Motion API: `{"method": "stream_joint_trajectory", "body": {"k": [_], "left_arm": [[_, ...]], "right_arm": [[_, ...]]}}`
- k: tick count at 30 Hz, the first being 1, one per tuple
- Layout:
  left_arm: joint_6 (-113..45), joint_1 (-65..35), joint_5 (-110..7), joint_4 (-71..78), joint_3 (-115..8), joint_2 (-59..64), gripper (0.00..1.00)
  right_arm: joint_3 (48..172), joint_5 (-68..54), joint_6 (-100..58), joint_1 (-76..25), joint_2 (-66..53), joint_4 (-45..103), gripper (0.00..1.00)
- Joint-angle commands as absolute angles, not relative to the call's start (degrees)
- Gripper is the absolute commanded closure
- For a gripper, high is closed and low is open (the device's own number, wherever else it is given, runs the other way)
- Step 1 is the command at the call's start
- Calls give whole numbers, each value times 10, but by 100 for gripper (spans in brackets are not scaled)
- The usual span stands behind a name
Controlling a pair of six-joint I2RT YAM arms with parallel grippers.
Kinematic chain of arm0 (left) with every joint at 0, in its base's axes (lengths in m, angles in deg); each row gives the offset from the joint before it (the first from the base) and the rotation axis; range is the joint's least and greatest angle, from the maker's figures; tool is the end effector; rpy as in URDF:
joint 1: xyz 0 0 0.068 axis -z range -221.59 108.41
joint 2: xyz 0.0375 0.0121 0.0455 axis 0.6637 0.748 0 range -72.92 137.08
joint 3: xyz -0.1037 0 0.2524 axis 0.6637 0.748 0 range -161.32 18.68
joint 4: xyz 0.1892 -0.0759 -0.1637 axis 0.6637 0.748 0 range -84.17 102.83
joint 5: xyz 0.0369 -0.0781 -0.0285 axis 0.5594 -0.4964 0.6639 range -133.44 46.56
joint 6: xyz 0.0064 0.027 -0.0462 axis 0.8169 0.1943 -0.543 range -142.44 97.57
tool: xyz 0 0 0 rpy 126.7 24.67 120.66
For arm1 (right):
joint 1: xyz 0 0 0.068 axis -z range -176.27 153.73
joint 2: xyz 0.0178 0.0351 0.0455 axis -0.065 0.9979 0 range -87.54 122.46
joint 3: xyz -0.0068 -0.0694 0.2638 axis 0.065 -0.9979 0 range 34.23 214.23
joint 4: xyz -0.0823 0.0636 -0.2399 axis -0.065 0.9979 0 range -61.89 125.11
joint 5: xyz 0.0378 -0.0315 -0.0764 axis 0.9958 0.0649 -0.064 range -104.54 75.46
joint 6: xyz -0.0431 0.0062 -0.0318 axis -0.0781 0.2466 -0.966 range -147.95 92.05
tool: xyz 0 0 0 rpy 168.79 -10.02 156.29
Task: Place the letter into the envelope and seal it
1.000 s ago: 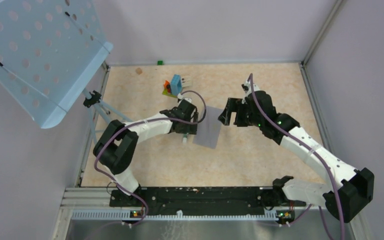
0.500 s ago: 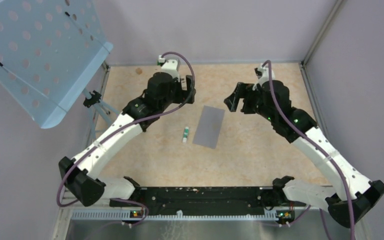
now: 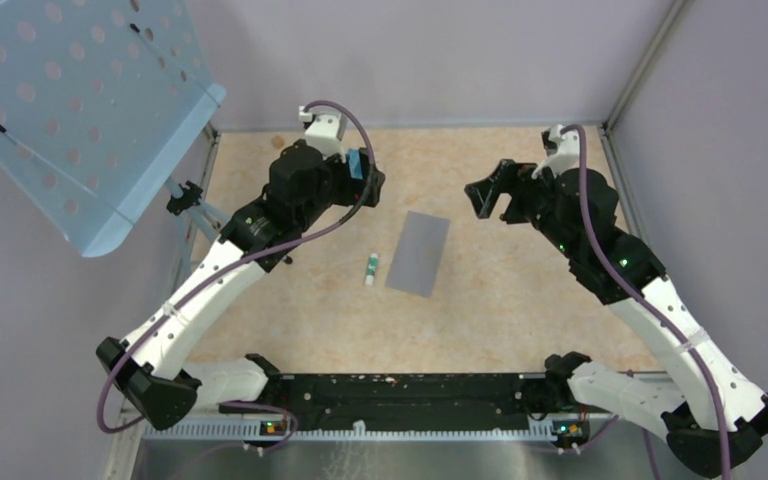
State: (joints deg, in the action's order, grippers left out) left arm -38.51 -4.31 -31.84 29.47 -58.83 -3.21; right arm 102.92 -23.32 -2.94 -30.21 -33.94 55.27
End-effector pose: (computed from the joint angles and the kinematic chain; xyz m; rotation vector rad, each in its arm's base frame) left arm 0.2174 -0.1565 0.4242 0.2020 1.8557 -0.4627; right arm 0.1616 0.1022 0.4249 -0.0290 1.8192 0.6013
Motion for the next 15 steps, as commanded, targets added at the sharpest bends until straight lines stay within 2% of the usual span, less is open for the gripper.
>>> {"method": "stream_joint_trajectory", "body": {"k": [1, 15], "left_arm": [[-367, -44, -314, 280, -577, -58, 1], [-356, -44, -301, 265, -564, -63, 1]], "right_arm": [[1029, -240, -38, -298, -348, 532, 12], [1031, -238, -40, -298, -351, 542, 12]]}}
